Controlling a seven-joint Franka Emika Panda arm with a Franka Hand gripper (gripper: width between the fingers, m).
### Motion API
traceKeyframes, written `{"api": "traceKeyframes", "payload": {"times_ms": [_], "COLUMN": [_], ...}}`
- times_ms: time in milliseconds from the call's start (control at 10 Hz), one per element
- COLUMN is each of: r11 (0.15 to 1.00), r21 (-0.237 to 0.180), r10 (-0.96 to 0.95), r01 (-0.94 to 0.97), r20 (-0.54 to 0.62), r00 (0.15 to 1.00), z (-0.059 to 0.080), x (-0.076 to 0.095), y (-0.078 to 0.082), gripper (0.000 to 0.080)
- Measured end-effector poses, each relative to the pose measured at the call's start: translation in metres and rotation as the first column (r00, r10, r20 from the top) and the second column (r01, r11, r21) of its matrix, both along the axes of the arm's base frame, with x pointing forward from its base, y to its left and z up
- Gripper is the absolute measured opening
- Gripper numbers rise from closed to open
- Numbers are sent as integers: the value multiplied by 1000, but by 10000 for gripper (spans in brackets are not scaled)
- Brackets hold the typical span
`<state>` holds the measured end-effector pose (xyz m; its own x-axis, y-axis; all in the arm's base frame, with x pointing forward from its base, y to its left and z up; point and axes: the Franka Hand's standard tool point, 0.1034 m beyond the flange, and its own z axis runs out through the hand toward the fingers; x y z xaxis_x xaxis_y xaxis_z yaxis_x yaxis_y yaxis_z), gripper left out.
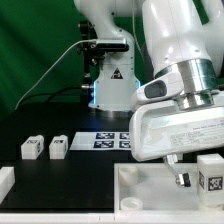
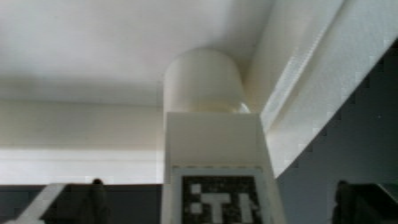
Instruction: Assemble one leg
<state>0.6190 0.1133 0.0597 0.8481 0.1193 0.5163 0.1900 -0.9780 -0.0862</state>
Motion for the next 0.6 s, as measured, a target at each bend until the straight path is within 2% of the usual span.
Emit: {"api": "traceKeyframes", "payload": {"times_ms": [400, 500, 600], "r11": [1000, 997, 994], "r21": [1, 46, 58], "r10": [-2, -63, -83], "r01": [2, 67, 89], "r20": [-2, -73, -92], "r00": [1000, 995, 992], "z": [0, 8, 24], "x": [0, 0, 3], "y": [0, 2, 2], "gripper": [649, 649, 649]}}
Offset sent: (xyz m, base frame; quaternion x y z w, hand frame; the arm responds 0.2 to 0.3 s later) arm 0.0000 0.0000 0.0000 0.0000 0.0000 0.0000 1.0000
